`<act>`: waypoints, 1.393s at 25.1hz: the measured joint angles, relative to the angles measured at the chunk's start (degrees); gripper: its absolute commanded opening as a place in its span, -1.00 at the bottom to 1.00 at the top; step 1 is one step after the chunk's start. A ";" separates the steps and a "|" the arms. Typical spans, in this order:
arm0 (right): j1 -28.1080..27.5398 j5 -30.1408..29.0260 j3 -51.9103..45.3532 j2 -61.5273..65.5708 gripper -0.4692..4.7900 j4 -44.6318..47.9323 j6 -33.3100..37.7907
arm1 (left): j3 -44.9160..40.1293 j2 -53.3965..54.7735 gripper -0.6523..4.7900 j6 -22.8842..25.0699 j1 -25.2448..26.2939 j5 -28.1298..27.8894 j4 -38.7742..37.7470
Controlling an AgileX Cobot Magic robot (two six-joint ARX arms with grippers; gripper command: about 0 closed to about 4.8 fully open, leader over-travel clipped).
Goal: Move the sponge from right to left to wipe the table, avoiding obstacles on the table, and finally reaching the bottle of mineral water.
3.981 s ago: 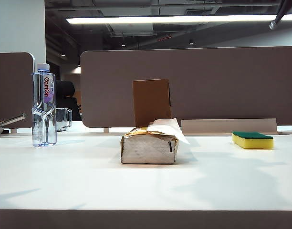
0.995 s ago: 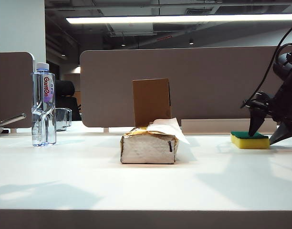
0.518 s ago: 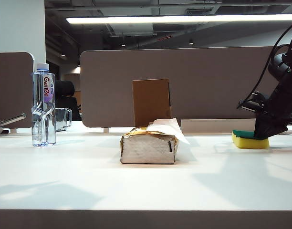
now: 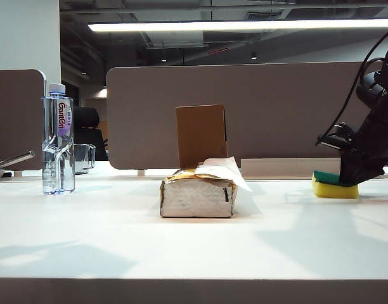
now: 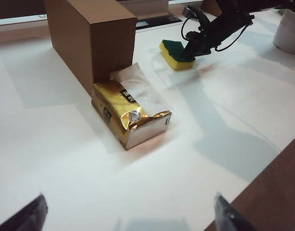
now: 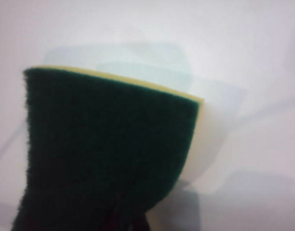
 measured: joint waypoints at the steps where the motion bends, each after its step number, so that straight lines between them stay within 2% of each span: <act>1: -0.02 0.00 0.07 0.00 -0.86 -0.35 0.00 | 0.00 0.00 0.92 0.00 0.00 0.02 0.00; 15: -0.09 -2.25 -3.17 -1.75 -0.86 -2.34 -0.04 | 0.26 -0.04 0.92 0.00 0.00 0.04 0.04; 25: 0.04 -1.92 -11.65 -8.83 -0.86 -4.20 -0.92 | 1.01 -0.04 0.92 0.00 -0.02 0.04 0.02; 35: 0.04 -2.01 -23.30 -15.56 -0.86 2.34 0.09 | 1.01 -0.09 0.92 0.00 -0.04 0.04 0.04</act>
